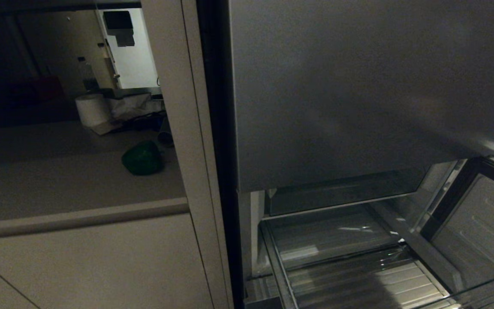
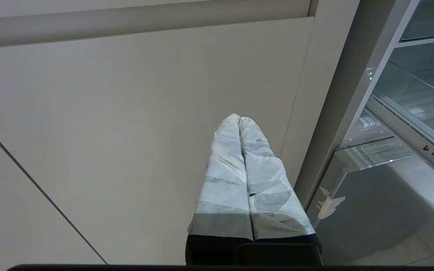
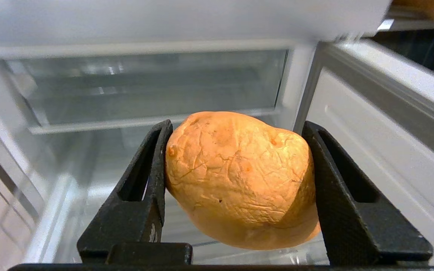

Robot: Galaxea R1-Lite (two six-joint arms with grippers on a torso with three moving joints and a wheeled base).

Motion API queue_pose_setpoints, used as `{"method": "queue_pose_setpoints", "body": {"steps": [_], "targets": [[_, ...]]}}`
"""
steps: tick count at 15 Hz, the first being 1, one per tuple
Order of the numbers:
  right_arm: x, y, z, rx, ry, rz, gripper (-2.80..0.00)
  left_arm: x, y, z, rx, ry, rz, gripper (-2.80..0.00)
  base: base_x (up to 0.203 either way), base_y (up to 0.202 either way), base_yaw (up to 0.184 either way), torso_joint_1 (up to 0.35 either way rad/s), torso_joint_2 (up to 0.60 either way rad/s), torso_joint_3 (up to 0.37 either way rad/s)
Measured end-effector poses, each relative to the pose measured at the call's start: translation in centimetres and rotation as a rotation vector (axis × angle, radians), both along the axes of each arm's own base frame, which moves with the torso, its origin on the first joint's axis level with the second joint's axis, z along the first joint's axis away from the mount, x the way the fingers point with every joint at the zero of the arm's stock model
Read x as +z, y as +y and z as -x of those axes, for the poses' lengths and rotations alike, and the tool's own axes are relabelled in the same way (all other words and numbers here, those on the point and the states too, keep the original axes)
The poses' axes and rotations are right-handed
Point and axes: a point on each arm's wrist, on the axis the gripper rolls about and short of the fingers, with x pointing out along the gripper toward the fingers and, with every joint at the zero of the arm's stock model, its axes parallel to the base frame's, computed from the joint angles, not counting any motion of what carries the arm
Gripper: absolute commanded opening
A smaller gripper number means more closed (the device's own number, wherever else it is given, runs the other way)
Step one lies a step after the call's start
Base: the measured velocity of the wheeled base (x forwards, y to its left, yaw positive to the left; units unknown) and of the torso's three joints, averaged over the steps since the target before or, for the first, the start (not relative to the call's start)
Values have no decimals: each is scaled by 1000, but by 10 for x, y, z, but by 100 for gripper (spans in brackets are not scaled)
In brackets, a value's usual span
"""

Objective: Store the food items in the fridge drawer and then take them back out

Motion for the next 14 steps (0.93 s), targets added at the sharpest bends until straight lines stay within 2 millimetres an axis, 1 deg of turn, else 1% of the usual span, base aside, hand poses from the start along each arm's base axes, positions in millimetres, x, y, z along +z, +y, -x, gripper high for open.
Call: {"method": "queue_pose_setpoints", "body": {"steps": [2, 4, 6, 11, 14], "targets": [[-19, -1, 10, 18, -2, 2, -280, 0, 0, 0, 0, 0, 0, -280, 0, 0, 0, 0, 0, 0], [-44, -1, 11, 31, 80, 40, -280, 0, 0, 0, -1, 0, 0, -280, 0, 0, 0, 0, 0, 0], [-60, 0, 13, 11, 113, 74, -280, 0, 0, 0, 0, 0, 0, -280, 0, 0, 0, 0, 0, 0], [-82, 1, 32, 16, 66, 84, -280, 0, 0, 0, 0, -1, 2, -280, 0, 0, 0, 0, 0, 0], [-85, 2, 36, 22, 41, 67, -280, 0, 0, 0, -1, -1, 2, -280, 0, 0, 0, 0, 0, 0]]}}
